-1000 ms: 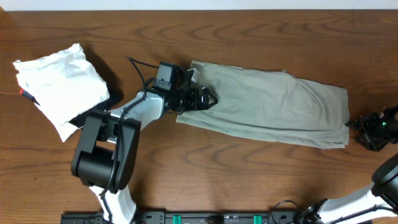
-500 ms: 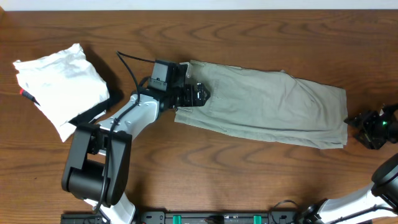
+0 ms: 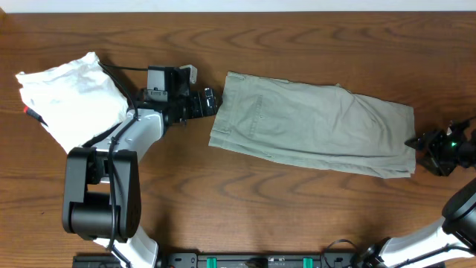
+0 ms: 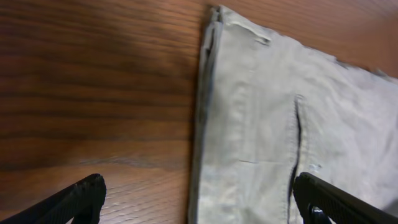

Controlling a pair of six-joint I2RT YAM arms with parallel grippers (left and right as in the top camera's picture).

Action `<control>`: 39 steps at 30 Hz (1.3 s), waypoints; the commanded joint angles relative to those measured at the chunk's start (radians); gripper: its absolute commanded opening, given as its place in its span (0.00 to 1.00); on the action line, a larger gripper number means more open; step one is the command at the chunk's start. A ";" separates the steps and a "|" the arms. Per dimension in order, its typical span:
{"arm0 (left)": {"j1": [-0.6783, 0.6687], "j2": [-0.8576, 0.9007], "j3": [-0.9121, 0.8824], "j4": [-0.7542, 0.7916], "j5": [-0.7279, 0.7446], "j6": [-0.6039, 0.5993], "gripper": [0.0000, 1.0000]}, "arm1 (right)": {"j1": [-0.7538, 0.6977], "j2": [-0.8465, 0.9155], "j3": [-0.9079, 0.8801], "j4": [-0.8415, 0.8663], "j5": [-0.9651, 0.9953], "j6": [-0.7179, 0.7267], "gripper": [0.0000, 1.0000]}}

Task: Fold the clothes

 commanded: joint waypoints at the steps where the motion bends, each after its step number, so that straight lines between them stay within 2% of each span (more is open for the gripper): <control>1: -0.004 -0.006 -0.003 0.000 0.064 0.044 0.98 | 0.010 -0.007 0.013 -0.017 -0.035 -0.021 0.61; 5: -0.004 -0.002 -0.003 0.001 0.077 0.045 0.98 | 0.010 -0.072 0.014 -0.021 -0.037 -0.018 0.63; 10: -0.004 0.032 -0.003 0.001 0.106 0.043 0.98 | 0.017 -0.245 0.015 0.015 -0.037 0.003 0.65; 18: -0.004 0.121 -0.003 0.011 0.177 0.034 0.98 | 0.114 -0.488 0.015 0.017 -0.037 -0.006 0.66; 23: -0.009 0.151 -0.003 -0.040 0.243 -0.006 0.98 | 0.170 -0.523 0.015 0.010 -0.033 -0.005 0.67; 27: -0.034 0.153 -0.003 -0.152 0.262 -0.018 0.99 | 0.193 -0.520 0.015 0.001 -0.032 -0.005 0.67; 32: -0.060 0.153 -0.003 -0.233 0.266 -0.018 0.90 | 0.207 -0.520 0.015 0.000 -0.029 -0.005 0.68; 36: -0.072 0.153 -0.003 -0.241 0.266 -0.017 0.78 | 0.209 -0.520 0.015 -0.006 -0.029 -0.005 0.68; 39: -0.072 0.153 -0.003 -0.230 0.266 -0.017 0.56 | 0.210 -0.520 0.015 -0.007 -0.029 -0.005 0.68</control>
